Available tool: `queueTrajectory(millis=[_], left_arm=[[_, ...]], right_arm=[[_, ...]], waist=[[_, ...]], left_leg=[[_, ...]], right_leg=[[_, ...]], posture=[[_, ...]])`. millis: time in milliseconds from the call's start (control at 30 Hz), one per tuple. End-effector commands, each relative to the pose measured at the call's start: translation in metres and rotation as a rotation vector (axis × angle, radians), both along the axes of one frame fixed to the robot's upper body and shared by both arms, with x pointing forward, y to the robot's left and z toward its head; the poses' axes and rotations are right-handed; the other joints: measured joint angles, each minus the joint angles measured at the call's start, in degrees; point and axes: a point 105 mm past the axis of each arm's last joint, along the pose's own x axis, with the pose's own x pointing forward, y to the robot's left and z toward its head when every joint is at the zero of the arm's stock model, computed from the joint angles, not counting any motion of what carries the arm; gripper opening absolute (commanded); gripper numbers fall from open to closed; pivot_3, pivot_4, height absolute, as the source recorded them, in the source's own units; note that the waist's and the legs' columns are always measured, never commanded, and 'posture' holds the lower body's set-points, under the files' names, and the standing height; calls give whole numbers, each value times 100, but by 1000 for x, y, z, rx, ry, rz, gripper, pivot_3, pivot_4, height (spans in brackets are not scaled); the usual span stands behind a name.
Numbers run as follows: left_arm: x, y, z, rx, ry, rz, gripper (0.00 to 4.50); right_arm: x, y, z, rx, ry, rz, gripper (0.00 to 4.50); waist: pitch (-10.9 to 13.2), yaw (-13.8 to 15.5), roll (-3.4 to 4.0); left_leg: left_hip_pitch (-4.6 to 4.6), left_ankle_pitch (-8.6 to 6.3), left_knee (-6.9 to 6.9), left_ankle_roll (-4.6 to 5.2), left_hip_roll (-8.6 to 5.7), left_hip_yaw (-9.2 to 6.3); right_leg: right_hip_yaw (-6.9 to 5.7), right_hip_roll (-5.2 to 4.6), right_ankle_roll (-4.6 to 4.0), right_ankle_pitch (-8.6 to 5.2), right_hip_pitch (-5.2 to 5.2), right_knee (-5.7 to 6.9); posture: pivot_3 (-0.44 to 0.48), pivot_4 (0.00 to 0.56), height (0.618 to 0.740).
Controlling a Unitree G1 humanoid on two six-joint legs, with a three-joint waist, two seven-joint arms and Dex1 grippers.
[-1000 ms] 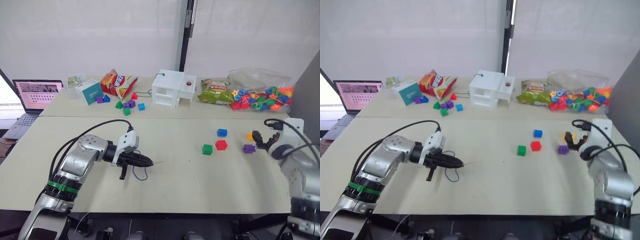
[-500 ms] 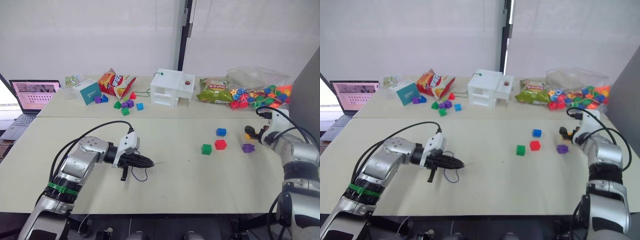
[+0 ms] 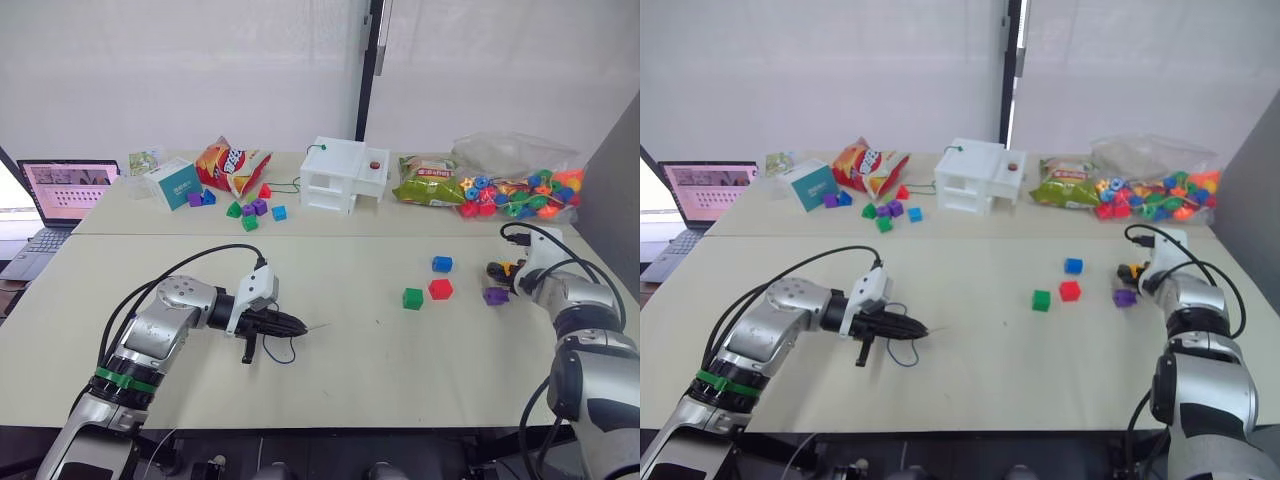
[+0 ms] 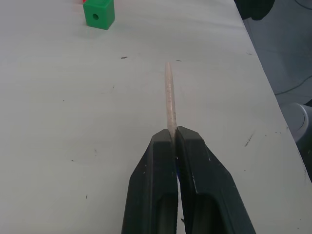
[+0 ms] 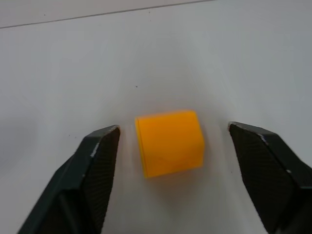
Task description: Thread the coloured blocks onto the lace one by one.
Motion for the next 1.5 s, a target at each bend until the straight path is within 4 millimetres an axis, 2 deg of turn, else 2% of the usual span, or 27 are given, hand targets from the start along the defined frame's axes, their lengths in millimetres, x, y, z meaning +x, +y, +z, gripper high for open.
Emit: queueTrajectory(millis=[33, 133, 167, 367, 500, 533, 667, 733, 833, 967, 1067, 1167, 1333, 1433, 1500], left_arm=[[-3, -2, 7, -4, -36, -21, 0], [-3, -2, 7, -2, -37, -21, 0], [-3, -2, 7, -2, -36, -21, 0], [-3, -2, 7, 0, -36, -20, 0], [-4, 0, 7, 3, -36, -20, 0], [-5, 0, 7, 4, -36, -20, 0], [-5, 4, 7, 8, -33, -15, 0], [-6, 4, 7, 10, -28, -16, 0], [-6, 5, 5, 23, -17, -23, 0], [-5, -5, 6, 18, -11, -57, 0], [-6, -11, 6, 17, -7, -82, 0], [-7, -16, 7, 10, -2, -97, 0], [-14, -25, 2, 18, 1, -120, 0], [-14, -29, -2, 32, 0, -101, 0], [-17, -33, -5, 44, -3, -82, 0]], right_arm=[[5, -3, 20, -13, -71, 9, 2253], [5, -3, 21, -13, -73, 13, 1269], [5, -3, 21, -10, -76, 15, 1164], [6, -4, 34, 8, -132, 22, 1165], [-3, 1, 59, 3, -199, 58, 1165], [-10, 6, 65, -3, -213, 78, 1165], [-65, 45, 91, -17, -255, 148, 1165], [-89, 67, 96, -3, -258, 183, 1165], [-112, 111, 97, 43, -251, 267, 1165], [-132, 171, 77, 94, -245, 371, 1165], [-142, 202, 60, 125, -213, 421, 1165], [-147, 212, 43, 114, -152, 400, 1165], [-161, 237, -7, 120, 45, 413, 1165], [-167, 244, -28, 119, 107, 414, 1165], [-171, 239, -42, 96, 142, 398, 1165]], waist=[[0, 0, 0], [1, -1, 1], [1, -1, 1], [2, 0, 3], [9, 15, 15], [9, 31, 15], [2, 76, 26], [3, 77, 28], [3, 36, 28], [3, 57, 27], [3, 71, 28], [3, 61, 27], [3, 18, 27], [2, 6, 26], [1, 6, 24]], left_leg=[[0, 0, 0, 0, 0, 0], [0, 0, 0, 0, 0, 0], [0, 0, 0, 0, 0, 0], [0, 0, -2, 0, 0, 0], [-3, 0, -4, 0, -1, -1], [-4, 0, -6, 0, -1, -2], [-51, 1, -10, -1, 2, -14], [-94, 3, 11, -4, -2, -11], [-88, 4, 19, -5, -1, -10], [-71, 8, 27, -12, -1, -17], [-74, 11, 26, -15, -11, -18], [-76, 13, 26, -19, -16, -17], [-73, 19, 20, -29, -15, -19], [-69, 19, 22, -29, -14, -17], [-58, 19, 21, -28, -12, -17]], right_leg=[[0, 0, 0, 0, 0, 0], [1, -1, 0, 0, 0, 0], [0, 0, 0, 0, 0, 0], [0, -2, 0, 0, 0, 0], [0, -4, 0, 0, -2, 0], [-1, -6, 0, 0, -3, 1], [-3, -7, 0, 0, -52, 15], [5, -6, 0, 0, -104, 40], [6, -1, -1, 2, -97, 44], [2, 6, -3, 2, -89, 40], [0, 3, -3, 2, -93, 46], [-1, 2, -2, 3, -93, 50], [-5, 9, -3, 2, -94, 45], [-1, 10, -3, 2, -92, 42], [-2, 13, -4, 1, -85, 36]], posture=[[0, 150, 740], [0, 150, 740], [0, 150, 740], [0, 150, 740], [0, 150, 740], [0, 150, 740], [0, 150, 740], [0, 150, 740], [0, 150, 740], [0, 150, 740], [0, 150, 740], [0, 150, 740], [0, 150, 740], [0, 150, 740], [0, 150, 740]])
